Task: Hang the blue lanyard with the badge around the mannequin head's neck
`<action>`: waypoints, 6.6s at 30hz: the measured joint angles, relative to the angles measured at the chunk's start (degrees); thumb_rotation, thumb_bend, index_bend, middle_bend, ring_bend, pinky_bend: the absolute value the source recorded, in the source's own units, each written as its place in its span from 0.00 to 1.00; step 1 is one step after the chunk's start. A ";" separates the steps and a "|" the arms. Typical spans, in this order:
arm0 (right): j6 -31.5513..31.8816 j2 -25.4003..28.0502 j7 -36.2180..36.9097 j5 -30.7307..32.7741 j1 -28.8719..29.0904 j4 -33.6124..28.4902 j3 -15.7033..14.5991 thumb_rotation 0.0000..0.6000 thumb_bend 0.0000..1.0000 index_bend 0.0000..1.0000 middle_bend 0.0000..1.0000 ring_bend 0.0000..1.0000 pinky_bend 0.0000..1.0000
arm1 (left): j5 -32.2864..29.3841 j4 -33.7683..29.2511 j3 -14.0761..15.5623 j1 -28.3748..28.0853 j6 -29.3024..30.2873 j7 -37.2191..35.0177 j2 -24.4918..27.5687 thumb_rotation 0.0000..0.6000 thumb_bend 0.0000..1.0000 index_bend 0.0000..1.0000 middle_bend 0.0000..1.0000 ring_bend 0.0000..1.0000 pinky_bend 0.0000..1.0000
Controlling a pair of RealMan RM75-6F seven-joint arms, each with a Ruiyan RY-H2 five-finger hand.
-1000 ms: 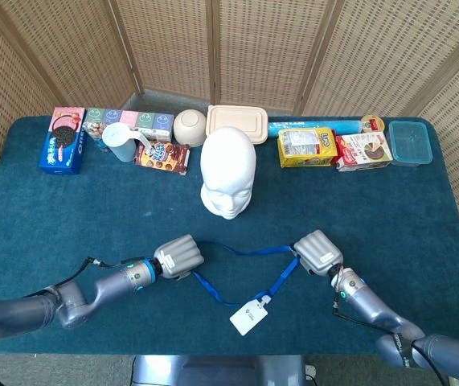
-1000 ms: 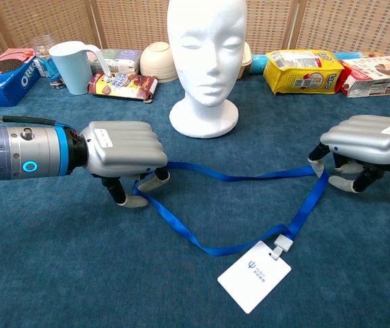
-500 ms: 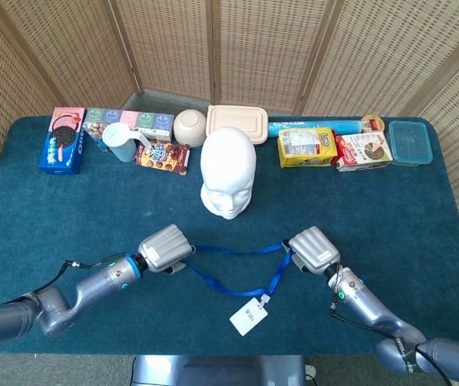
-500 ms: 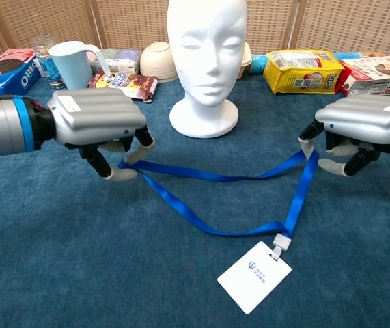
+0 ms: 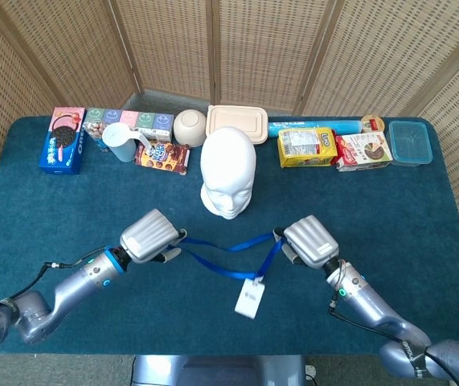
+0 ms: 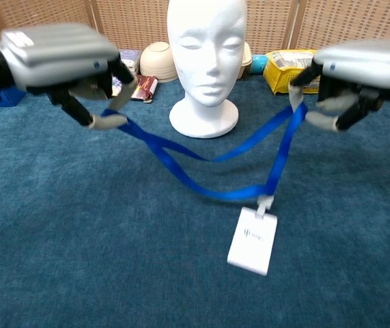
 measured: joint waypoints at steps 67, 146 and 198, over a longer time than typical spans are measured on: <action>-0.50 13.80 6.69 6.76 10.04 -11.11 14.51 1.00 0.59 0.72 1.00 1.00 1.00 | -4.06 -4.69 -15.05 5.83 15.69 -1.36 13.51 0.78 0.38 0.67 1.00 1.00 1.00; -3.24 2.09 1.09 20.86 23.96 16.56 18.54 1.00 0.60 0.73 1.00 1.00 1.00 | -3.74 30.02 -18.16 -8.35 17.58 3.53 -4.79 0.83 0.38 0.67 1.00 1.00 1.00; -2.43 4.69 -1.42 20.38 22.07 11.46 15.81 1.00 0.58 0.75 1.00 1.00 1.00 | -1.43 38.17 -10.22 -5.70 20.42 -0.73 -9.36 0.86 0.36 0.67 1.00 1.00 1.00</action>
